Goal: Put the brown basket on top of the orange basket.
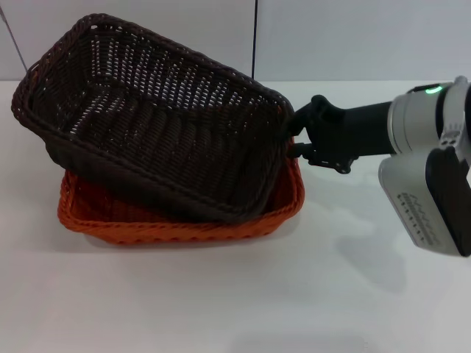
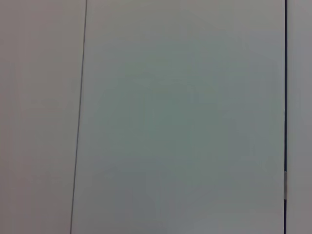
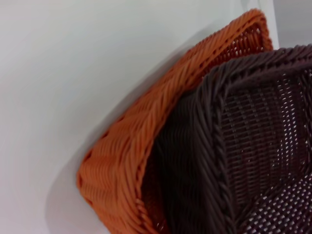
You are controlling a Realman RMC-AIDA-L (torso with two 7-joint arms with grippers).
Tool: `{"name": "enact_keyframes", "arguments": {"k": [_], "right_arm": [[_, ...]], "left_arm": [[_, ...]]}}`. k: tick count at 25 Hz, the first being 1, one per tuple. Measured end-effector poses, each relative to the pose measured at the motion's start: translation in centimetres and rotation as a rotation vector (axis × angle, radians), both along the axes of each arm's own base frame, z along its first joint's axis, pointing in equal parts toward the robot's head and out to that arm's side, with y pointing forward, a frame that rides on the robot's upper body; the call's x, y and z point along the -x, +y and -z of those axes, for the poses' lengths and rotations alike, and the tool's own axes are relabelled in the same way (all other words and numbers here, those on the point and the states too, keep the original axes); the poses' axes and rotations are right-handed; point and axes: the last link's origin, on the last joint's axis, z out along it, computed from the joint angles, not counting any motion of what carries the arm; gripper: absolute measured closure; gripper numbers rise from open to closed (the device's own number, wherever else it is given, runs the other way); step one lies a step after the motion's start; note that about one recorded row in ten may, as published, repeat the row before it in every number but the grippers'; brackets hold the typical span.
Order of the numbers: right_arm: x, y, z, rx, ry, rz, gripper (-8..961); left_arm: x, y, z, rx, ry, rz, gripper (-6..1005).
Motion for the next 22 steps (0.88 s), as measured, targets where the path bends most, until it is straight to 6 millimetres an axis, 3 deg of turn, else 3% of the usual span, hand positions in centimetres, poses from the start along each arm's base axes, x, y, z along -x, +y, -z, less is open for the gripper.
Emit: {"name": "enact_keyframes", "arguments": {"k": [12, 22], "right_arm": [[-1.7, -3.3, -0.6, -0.016, 0.040, 0.046, 670], [-0.8, -3.5, -0.9, -0.055, 0.088, 0.025, 669]], "left_arm": [[0.0, 0.1, 0.0, 0.004, 0.007, -0.003, 294], [0.1, 0.0, 0.0, 0.005, 0.005, -0.004, 291]]}}
